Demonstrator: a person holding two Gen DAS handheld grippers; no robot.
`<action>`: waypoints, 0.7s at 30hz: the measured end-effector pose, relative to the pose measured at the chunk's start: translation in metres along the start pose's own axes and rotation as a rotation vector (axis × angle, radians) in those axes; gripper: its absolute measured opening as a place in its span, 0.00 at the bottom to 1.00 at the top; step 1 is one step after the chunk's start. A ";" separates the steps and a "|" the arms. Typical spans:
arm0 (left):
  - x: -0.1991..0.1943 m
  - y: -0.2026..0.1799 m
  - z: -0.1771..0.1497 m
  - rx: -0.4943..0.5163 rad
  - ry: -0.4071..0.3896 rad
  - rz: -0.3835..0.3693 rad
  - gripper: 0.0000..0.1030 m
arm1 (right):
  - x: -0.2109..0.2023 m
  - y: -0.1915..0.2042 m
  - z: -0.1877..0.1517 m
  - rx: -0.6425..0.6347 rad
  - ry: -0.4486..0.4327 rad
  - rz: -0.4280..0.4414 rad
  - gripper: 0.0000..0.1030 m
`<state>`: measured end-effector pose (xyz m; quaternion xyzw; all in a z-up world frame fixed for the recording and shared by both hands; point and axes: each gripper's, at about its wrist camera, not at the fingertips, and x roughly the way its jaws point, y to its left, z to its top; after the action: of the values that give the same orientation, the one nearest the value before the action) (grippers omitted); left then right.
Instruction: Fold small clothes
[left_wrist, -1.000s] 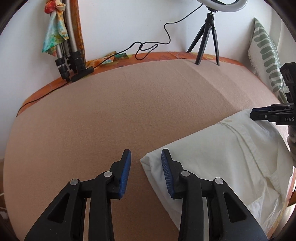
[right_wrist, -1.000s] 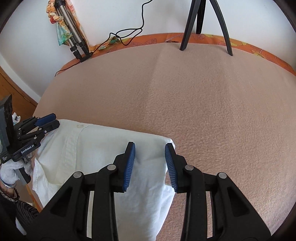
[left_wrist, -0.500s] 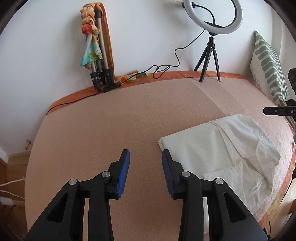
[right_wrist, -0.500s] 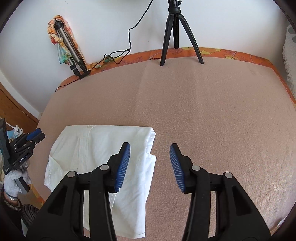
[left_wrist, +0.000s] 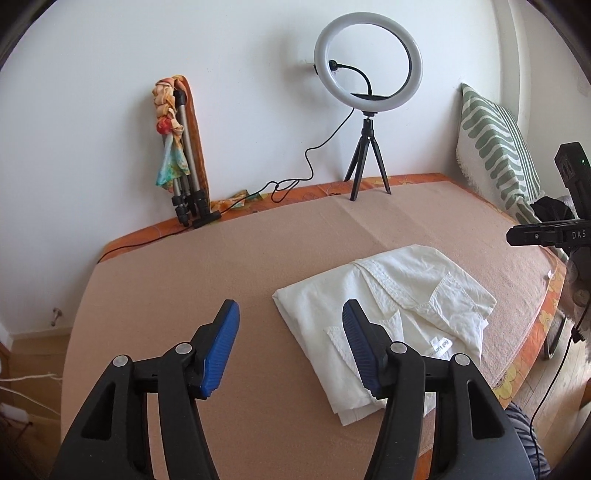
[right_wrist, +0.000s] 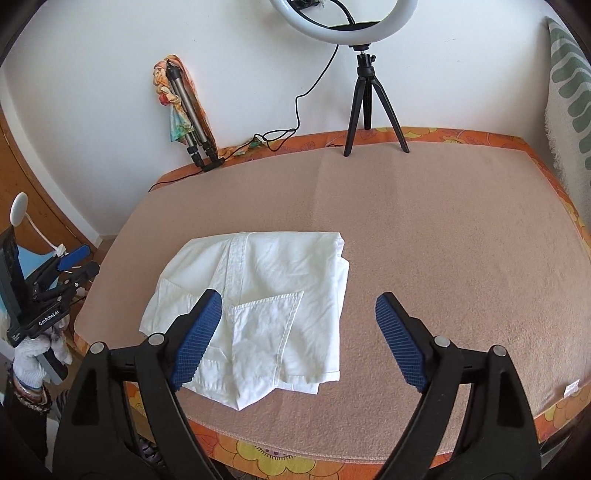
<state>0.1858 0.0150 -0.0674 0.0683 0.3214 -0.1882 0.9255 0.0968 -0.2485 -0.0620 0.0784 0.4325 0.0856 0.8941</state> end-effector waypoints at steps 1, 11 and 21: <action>0.003 0.003 0.000 -0.032 0.012 -0.025 0.56 | -0.004 -0.001 -0.001 0.006 0.003 -0.004 0.85; 0.069 0.040 -0.030 -0.382 0.220 -0.199 0.56 | 0.026 -0.043 0.003 0.124 0.158 0.031 0.85; 0.106 0.042 -0.069 -0.597 0.309 -0.344 0.56 | 0.082 -0.066 -0.011 0.228 0.284 0.217 0.85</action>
<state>0.2403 0.0382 -0.1870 -0.2320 0.5048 -0.2264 0.8000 0.1436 -0.2938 -0.1449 0.2125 0.5501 0.1421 0.7950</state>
